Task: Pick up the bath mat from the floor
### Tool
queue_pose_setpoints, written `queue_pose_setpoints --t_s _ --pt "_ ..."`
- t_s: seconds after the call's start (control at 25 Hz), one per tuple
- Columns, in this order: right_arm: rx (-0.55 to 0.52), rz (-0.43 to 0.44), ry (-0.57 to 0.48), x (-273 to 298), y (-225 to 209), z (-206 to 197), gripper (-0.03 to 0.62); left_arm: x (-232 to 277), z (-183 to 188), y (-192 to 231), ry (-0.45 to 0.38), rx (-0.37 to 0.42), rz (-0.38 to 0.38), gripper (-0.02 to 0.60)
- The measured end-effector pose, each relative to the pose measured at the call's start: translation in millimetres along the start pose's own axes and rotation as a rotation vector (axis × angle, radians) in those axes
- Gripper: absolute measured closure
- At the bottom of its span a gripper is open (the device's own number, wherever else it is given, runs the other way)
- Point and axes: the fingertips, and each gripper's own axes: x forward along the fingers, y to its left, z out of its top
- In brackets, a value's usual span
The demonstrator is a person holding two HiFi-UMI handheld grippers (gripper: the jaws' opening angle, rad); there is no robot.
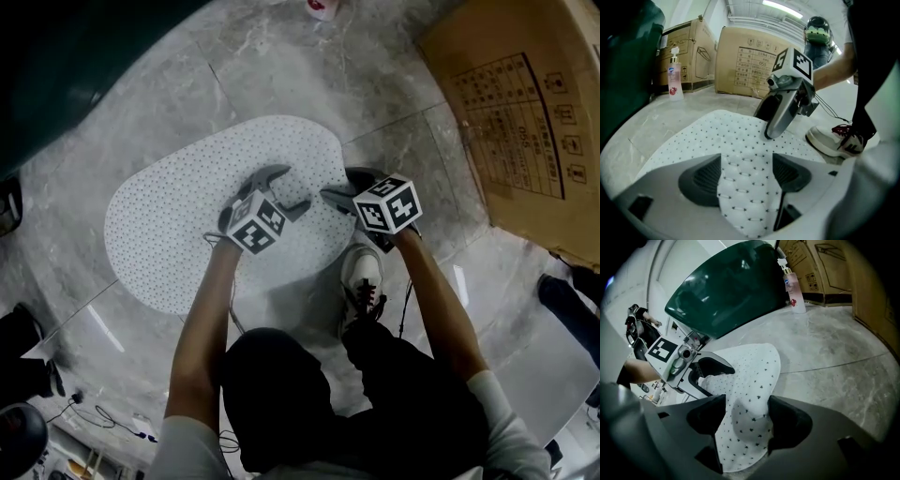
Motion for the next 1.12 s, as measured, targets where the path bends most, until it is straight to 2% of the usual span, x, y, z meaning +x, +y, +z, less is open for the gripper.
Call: queue_pose_setpoints --t_s 0.16,0.28,0.36,0.44,0.52,0.64,0.76,1.12 --pt "0.017 0.100 0.008 13.1 23.8 7.2 0.296 -3.7 -1.4 -4.0 -0.001 -0.001 -0.018 0.264" --pt "-0.001 0.103 0.003 17.5 29.4 13.8 0.443 -9.0 2.8 -5.2 -0.033 -0.036 -0.018 0.262" --pt "-0.018 0.099 0.013 19.0 34.8 12.9 0.507 -13.0 0.3 -10.2 -0.035 -0.058 -0.026 0.262" --pt "-0.020 0.096 0.012 18.8 40.3 14.2 0.540 -18.7 -2.2 -12.1 -0.036 -0.075 -0.023 0.262" --pt "0.028 0.120 -0.014 14.0 45.9 20.6 0.548 -28.2 -1.0 -8.9 -0.056 -0.097 0.002 0.262" --pt "0.139 0.169 -0.086 -3.7 52.1 38.8 0.549 -48.8 8.3 2.4 -0.115 -0.125 0.068 0.262" --pt "0.181 0.174 -0.171 -26.9 56.1 66.3 0.551 -74.6 25.0 19.8 -0.181 -0.153 0.149 0.262" --pt "0.057 0.043 -0.325 -115.3 80.3 155.3 0.553 -190.6 67.6 69.6 -0.370 -0.260 0.436 0.264"
